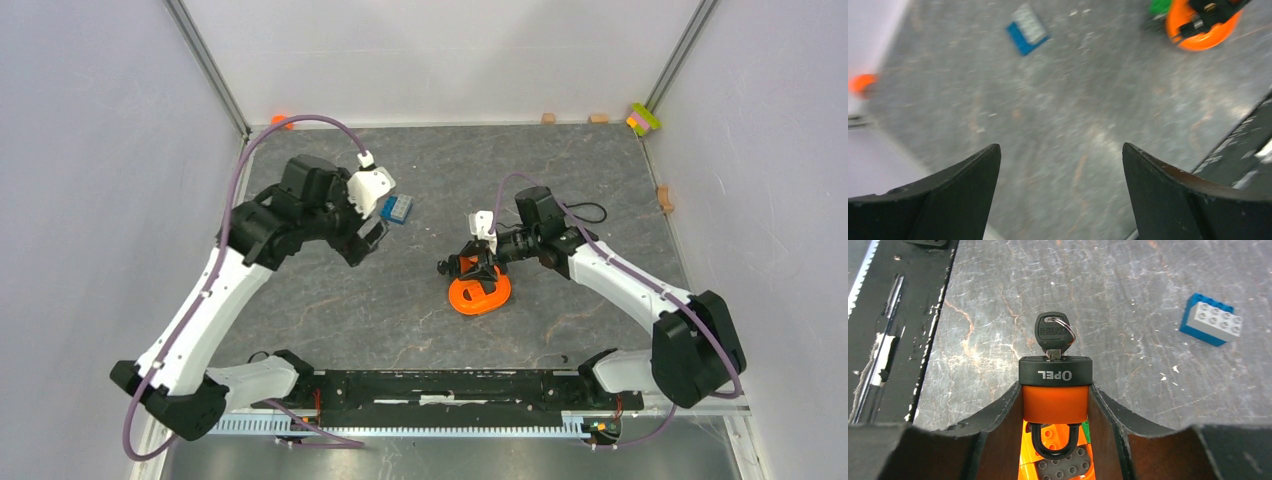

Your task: Unlock with the key

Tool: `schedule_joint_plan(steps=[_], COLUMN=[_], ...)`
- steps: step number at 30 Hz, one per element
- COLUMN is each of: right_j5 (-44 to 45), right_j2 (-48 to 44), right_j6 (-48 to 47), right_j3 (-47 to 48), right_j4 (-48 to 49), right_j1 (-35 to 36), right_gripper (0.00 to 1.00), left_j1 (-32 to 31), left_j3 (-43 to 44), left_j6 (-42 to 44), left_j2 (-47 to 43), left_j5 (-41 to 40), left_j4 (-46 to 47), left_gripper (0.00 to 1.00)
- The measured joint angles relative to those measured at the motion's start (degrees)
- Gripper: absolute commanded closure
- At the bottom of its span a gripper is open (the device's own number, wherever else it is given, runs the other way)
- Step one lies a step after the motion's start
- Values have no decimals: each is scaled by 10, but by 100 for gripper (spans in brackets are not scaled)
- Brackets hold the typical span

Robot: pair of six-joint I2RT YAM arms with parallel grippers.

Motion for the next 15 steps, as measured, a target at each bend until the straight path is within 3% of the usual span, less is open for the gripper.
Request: schedule_joint_plan(steps=[9,15], right_j5=[80,113], right_j2=[-37,-38], right_j6=[35,49], right_j3=[-14,-14], right_j4=[51,66], right_j1=[31,46], right_gripper=[100,100], left_j1=[12,24], left_j3=[-160,-198], left_j6=[-229,-332], left_j2=[43,83], left_j5=[177,275], left_j4=[216,356], left_gripper=[15,40])
